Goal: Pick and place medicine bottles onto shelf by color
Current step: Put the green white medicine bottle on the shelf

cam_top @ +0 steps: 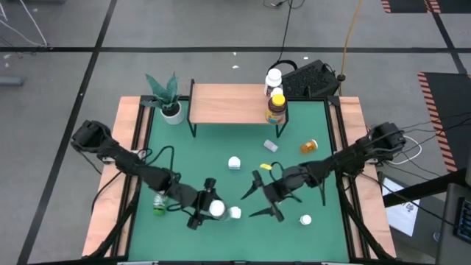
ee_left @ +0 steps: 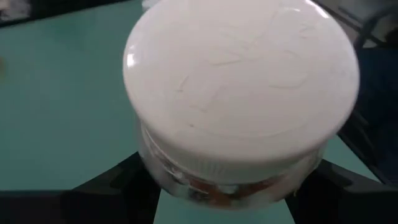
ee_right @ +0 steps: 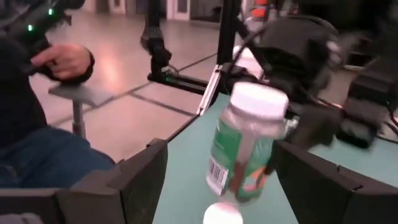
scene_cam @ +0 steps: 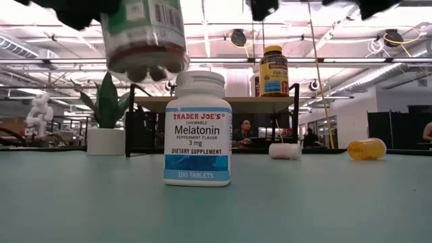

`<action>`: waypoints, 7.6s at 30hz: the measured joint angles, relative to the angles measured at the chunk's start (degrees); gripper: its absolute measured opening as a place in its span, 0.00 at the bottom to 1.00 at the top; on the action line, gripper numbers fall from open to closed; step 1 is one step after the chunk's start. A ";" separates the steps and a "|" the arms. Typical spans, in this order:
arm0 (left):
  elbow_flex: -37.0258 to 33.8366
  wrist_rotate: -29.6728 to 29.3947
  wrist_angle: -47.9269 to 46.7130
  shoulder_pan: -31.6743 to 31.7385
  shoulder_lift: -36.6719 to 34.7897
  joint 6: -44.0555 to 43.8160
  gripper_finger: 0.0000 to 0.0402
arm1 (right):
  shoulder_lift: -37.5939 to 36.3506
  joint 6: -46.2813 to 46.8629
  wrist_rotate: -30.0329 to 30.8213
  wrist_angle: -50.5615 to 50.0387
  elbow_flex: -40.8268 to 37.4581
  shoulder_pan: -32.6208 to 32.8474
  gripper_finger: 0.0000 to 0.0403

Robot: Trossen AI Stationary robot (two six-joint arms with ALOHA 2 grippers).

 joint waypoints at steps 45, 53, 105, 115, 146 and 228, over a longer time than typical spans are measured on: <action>-0.11 -3.74 12.91 3.97 8.94 -4.20 0.94 | 13.46 -0.46 -29.02 -1.70 11.65 -5.87 0.57; -0.03 5.67 22.07 5.19 8.95 -1.47 0.94 | 13.42 -2.13 -38.30 6.87 11.71 -9.57 0.57; 0.11 3.64 20.50 4.63 8.77 1.20 0.70 | 13.31 -15.73 -24.72 12.55 10.99 -6.36 0.62; 0.02 -27.11 16.37 1.17 8.88 1.62 0.77 | 8.74 -7.45 -6.05 2.82 11.02 -5.73 0.74; 0.00 -58.10 11.21 3.49 8.88 -6.52 0.74 | 8.51 10.06 47.12 12.43 6.82 -3.48 0.70; 0.02 -24.69 31.46 2.51 8.84 1.39 0.71 | -16.48 5.68 16.08 -6.94 -7.95 -1.10 0.66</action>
